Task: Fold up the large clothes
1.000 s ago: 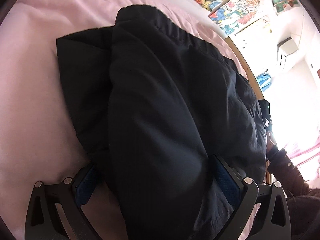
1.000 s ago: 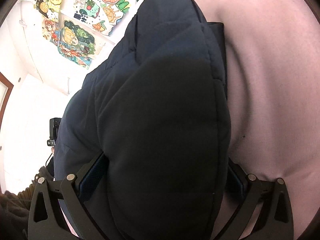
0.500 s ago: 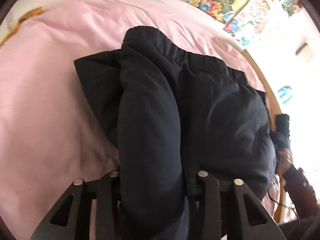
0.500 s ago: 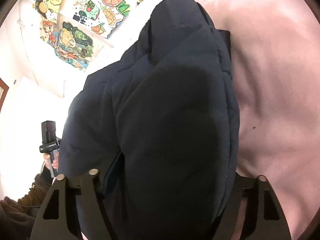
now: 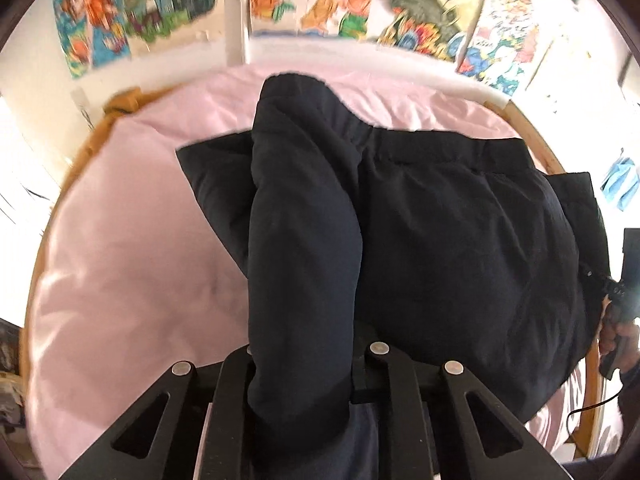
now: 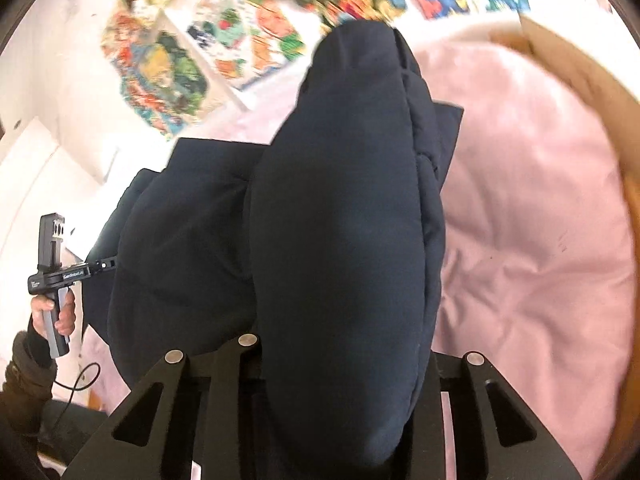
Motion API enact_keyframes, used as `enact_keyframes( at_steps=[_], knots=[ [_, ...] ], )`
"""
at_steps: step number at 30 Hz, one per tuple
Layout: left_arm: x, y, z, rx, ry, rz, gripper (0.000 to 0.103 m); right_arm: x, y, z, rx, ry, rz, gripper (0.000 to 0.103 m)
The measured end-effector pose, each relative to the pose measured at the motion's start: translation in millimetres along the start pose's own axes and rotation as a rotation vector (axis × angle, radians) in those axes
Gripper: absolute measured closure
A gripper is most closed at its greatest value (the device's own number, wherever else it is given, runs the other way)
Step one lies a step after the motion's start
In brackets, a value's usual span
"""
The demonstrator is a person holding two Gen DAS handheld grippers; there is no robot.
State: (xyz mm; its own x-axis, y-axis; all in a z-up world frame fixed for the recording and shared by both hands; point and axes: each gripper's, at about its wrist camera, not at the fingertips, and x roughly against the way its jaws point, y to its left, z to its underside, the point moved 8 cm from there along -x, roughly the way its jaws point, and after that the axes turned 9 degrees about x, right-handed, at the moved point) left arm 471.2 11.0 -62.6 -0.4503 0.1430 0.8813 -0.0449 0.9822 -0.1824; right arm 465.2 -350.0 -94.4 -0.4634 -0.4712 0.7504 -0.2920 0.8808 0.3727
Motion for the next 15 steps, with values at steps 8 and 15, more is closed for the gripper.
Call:
enact_keyframes(
  at_steps=[8,15],
  knots=[
    [94,5,33,0.002,-0.074,0.047,0.086,99,68,5,0.092,-0.027,0.054,0.076],
    [128,38,84,0.018,-0.083,0.053,0.086,145,94,48,0.088,-0.052,0.06,0.076]
  ],
)
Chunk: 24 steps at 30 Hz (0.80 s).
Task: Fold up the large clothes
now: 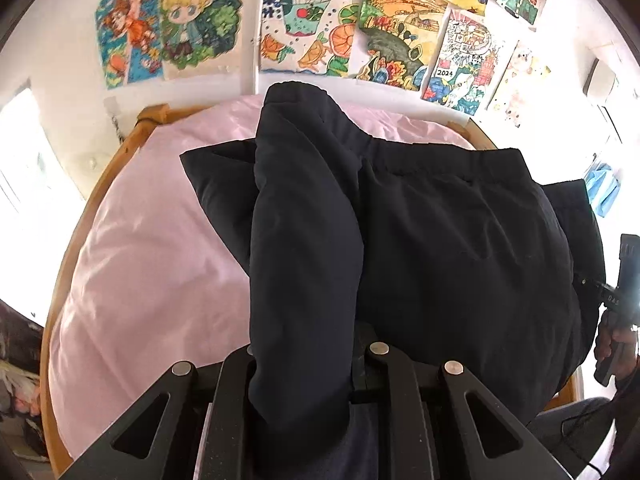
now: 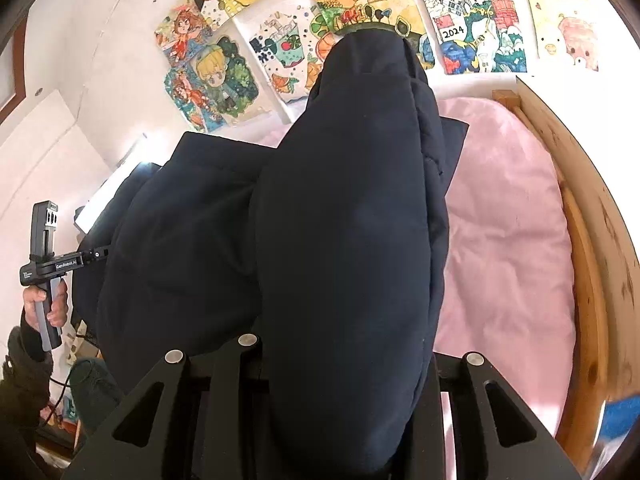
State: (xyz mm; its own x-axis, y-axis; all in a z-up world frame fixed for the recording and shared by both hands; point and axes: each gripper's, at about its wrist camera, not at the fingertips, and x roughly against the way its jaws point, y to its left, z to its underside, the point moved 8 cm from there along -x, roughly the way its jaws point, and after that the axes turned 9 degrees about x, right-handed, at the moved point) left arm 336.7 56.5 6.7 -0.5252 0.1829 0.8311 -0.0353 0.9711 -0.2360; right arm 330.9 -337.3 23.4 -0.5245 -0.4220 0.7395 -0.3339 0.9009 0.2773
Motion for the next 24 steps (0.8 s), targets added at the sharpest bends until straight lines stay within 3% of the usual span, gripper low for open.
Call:
enact_keyframes(
  at_steps=[3,7,12,14,19,23,24],
  knots=[
    [-3,12,29,0.03,0.018,0.004,0.086,-5,7,28,0.009,0.022,0.002,0.076],
    [-37,28,56,0.057,0.022,-0.006,0.086,-28,-1,63,0.01,0.093,0.01,0.076],
    [-62,31,66,-0.015,-0.031,-0.046,0.081,-63,-28,85,-0.013,0.165,0.052,0.07],
    [-64,30,65,-0.052,-0.04,-0.061,0.074,-71,-42,91,-0.059,0.182,0.055,0.064],
    [-65,37,64,-0.007,-0.039,-0.086,0.058,-71,-62,94,-0.113,0.182,0.054,0.05],
    [-60,44,66,0.066,-0.035,-0.086,0.032,-66,-72,106,-0.157,0.196,0.074,0.035],
    [-56,43,72,0.079,-0.036,-0.083,0.031,-63,-76,107,-0.175,0.198,0.084,0.032]
  ],
)
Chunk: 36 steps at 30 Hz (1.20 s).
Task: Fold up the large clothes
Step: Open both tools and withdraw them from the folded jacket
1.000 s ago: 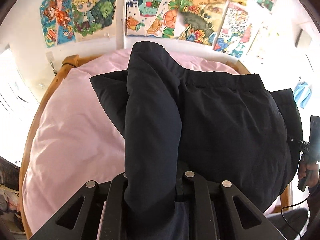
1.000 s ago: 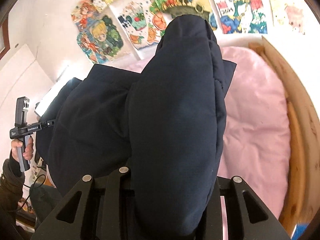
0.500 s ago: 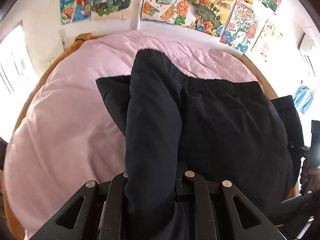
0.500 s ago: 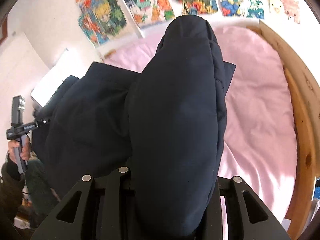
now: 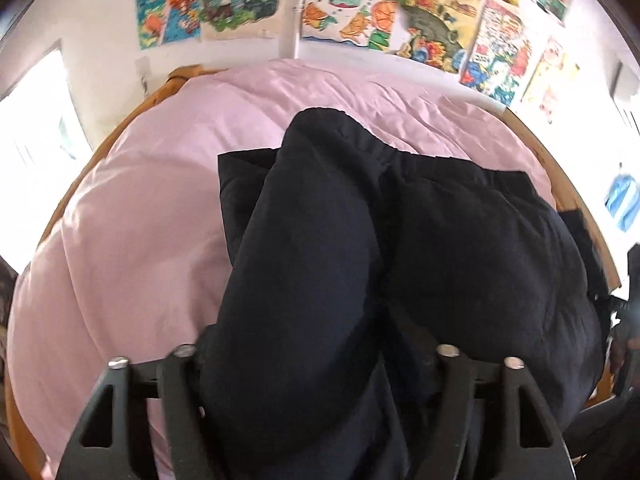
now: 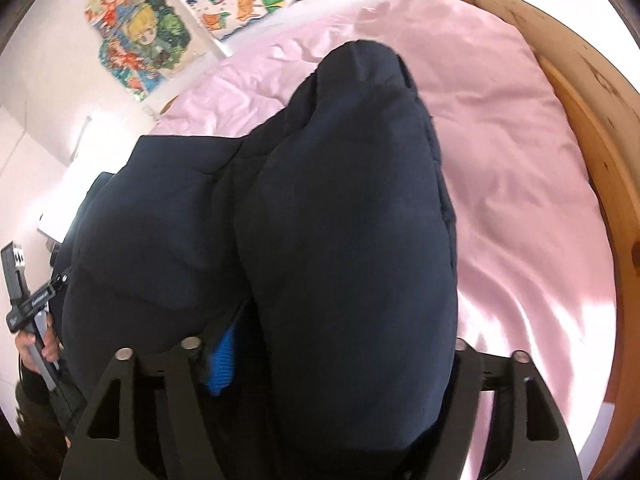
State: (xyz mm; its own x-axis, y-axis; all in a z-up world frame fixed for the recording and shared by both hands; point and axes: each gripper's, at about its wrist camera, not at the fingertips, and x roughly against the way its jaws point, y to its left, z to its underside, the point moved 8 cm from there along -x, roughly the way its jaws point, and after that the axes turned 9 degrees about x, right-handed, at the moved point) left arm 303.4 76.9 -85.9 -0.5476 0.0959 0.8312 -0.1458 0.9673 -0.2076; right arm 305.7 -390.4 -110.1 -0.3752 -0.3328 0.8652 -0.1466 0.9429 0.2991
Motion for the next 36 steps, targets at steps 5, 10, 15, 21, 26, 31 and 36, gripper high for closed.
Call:
enact_keyframes(
  at_steps=[5,10,15,21,26,31,36],
  knots=[
    [21,5,4,0.021,-0.073,-0.021,0.02,19,-20,16,-0.064,-0.032,0.143,0.015],
    [58,15,12,0.048,-0.247,-0.032,0.008,43,-31,36,-0.124,-0.111,0.234,0.008],
    [87,19,29,0.07,-0.377,-0.004,0.002,69,-6,49,-0.067,-0.24,0.343,0.002],
    [115,11,60,0.095,-0.448,0.072,0.002,122,32,58,0.006,-0.435,0.449,0.002],
    [137,-6,83,0.04,-0.486,0.035,0.001,158,54,74,0.012,-0.578,0.418,0.002],
    [161,-30,105,-0.066,-0.497,0.015,0.0,171,90,106,0.062,-0.624,0.365,0.002],
    [172,-56,135,-0.205,-0.449,0.042,0.0,165,127,134,0.13,-0.63,0.306,0.002]
  ],
)
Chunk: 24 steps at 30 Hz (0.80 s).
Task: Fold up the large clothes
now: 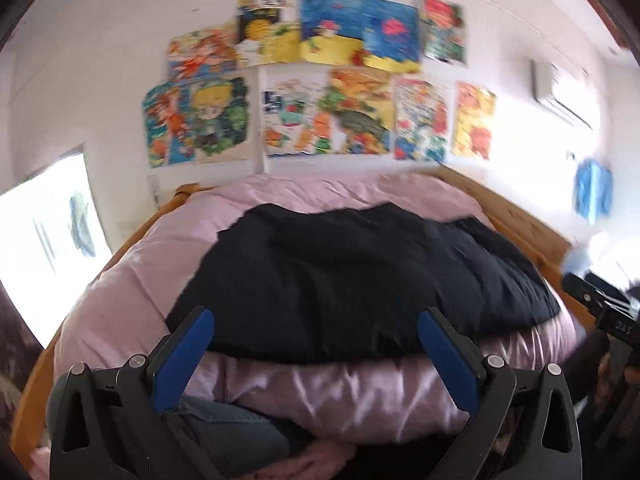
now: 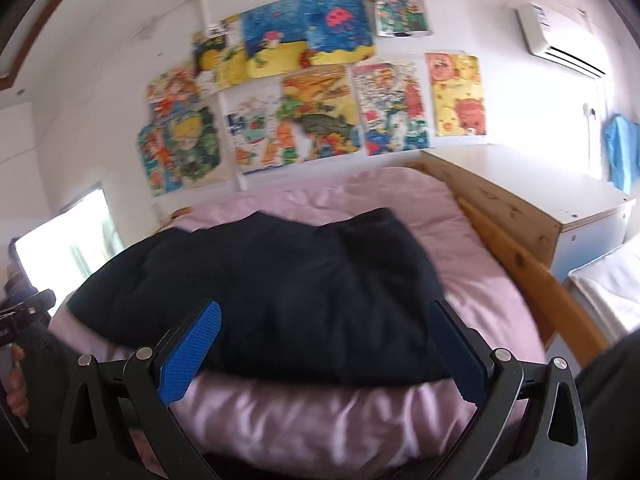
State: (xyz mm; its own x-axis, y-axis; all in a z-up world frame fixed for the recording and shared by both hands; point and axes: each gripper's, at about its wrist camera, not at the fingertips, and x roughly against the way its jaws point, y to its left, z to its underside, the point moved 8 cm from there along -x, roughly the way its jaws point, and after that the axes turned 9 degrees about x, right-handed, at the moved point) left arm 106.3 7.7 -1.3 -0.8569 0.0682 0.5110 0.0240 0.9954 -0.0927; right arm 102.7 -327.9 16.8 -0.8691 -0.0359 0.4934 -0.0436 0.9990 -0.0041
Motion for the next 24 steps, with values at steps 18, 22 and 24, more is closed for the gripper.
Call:
enact_keyframes(
  at_steps=[18,22,24],
  knots=[
    [41,11,30,0.093,-0.026,-0.023,0.0,79,69,-6,0.167,-0.124,-0.064,0.002],
    [40,18,36,0.102,-0.028,-0.045,0.0,74,77,6,0.178,-0.095,-0.083,0.002],
    [39,19,39,0.106,-0.028,-0.049,0.0,71,79,10,0.181,-0.08,-0.093,0.002]
  ],
)
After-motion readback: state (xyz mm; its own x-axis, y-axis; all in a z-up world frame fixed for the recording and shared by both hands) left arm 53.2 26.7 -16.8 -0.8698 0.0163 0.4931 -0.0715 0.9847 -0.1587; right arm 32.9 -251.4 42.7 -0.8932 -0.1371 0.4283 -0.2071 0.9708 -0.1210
